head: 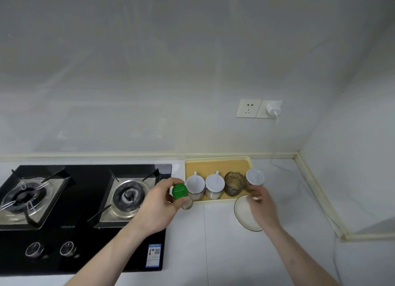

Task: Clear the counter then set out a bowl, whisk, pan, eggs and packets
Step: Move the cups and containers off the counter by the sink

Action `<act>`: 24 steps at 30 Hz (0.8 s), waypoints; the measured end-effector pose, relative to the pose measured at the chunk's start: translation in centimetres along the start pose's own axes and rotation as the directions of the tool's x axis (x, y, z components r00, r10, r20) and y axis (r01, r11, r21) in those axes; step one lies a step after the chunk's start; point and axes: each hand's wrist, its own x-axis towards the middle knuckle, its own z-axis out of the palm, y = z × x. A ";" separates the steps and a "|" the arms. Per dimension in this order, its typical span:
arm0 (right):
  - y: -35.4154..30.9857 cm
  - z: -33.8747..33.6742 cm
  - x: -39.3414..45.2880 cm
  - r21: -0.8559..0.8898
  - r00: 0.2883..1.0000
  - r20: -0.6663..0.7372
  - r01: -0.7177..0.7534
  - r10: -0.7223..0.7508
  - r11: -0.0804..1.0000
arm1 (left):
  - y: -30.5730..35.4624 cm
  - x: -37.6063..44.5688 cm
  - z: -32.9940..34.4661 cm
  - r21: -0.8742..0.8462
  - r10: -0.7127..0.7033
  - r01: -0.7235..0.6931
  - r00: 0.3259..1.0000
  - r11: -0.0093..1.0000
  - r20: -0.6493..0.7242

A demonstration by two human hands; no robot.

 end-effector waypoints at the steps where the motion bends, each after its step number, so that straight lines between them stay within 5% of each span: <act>1: -2.2 0.6 -0.8 0.012 0.976 0.212 0.041 -0.043 0.999 | 0.4 0.6 0.3 -0.004 0.003 -0.003 1.000 1.000 0.004; 4: -6.7 2.7 -2.8 -0.058 0.813 0.551 0.260 -0.187 0.964 | 1.3 1.9 0.9 -0.020 0.006 -0.006 1.000 1.000 0.010; 8: -9.7 4.5 -3.0 -0.084 0.771 0.532 0.460 -0.351 0.884 | 2.8 3.5 1.7 -0.068 0.026 -0.025 1.000 0.997 0.012; 14: -10.3 4.1 1.1 -0.142 0.802 0.468 0.483 -0.372 0.864 | 4.2 5.6 2.1 -0.112 0.062 -0.059 0.998 0.992 0.021; 19: -7.4 2.2 9.7 -0.255 0.934 0.255 0.314 -0.249 0.915 | 3.7 5.7 0.8 -0.034 0.032 -0.033 0.999 0.999 -0.026; 24: -3.8 0.4 17.8 -0.439 0.981 0.105 0.193 -0.163 0.878 | 1.8 5.2 -0.6 0.050 0.000 0.002 0.999 0.999 -0.042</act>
